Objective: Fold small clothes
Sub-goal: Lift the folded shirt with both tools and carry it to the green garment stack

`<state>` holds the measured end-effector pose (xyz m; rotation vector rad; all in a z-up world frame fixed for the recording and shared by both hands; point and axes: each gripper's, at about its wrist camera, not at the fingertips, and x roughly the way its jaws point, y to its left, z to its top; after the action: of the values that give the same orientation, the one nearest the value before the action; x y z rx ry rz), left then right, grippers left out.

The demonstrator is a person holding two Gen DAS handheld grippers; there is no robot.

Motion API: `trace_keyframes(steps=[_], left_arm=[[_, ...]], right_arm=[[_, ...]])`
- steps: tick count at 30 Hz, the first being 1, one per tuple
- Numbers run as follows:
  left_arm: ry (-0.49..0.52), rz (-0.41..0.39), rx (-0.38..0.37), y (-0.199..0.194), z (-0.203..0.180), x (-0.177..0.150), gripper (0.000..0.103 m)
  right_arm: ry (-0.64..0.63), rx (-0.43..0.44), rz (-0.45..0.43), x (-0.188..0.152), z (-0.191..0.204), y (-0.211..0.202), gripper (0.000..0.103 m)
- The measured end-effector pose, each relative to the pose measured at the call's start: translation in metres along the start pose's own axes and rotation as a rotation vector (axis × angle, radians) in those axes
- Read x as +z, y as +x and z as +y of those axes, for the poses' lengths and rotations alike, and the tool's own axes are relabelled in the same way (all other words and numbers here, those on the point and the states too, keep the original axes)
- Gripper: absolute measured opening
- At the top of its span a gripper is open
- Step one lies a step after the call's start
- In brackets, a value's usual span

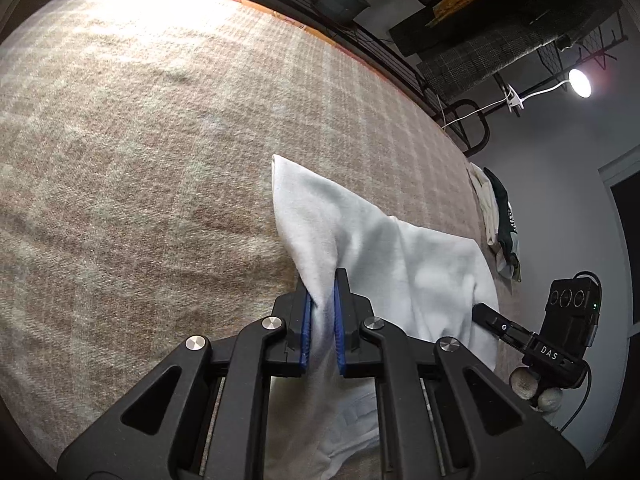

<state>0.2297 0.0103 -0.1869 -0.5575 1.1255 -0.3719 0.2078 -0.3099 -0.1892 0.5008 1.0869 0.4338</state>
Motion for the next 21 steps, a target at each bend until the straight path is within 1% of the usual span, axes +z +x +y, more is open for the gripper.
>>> trace_keyframes(steps=[5,8,12,16,21], left_arm=[[0.023,-0.017,-0.023,-0.012,-0.008,-0.003,0.007],[0.035,-0.026,-0.019,-0.016,-0.014,-0.002,0.007],[0.038,-0.034,-0.037,-0.022,-0.026,-0.002,0.007],[0.082,-0.045,-0.044,-0.024,-0.047,0.000,0.007],[0.109,-0.042,-0.078,-0.022,-0.077,0.005,0.007]], right_arm=[[-0.035,-0.002,-0.021,0.004,0.021,-0.004,0.008],[-0.064,-0.007,-0.029,0.004,0.029,-0.006,0.008],[-0.054,-0.001,-0.043,0.009,0.029,-0.012,0.008],[-0.061,0.006,-0.080,0.016,0.023,-0.033,0.008],[-0.053,-0.007,-0.136,0.029,0.019,-0.063,0.007]])
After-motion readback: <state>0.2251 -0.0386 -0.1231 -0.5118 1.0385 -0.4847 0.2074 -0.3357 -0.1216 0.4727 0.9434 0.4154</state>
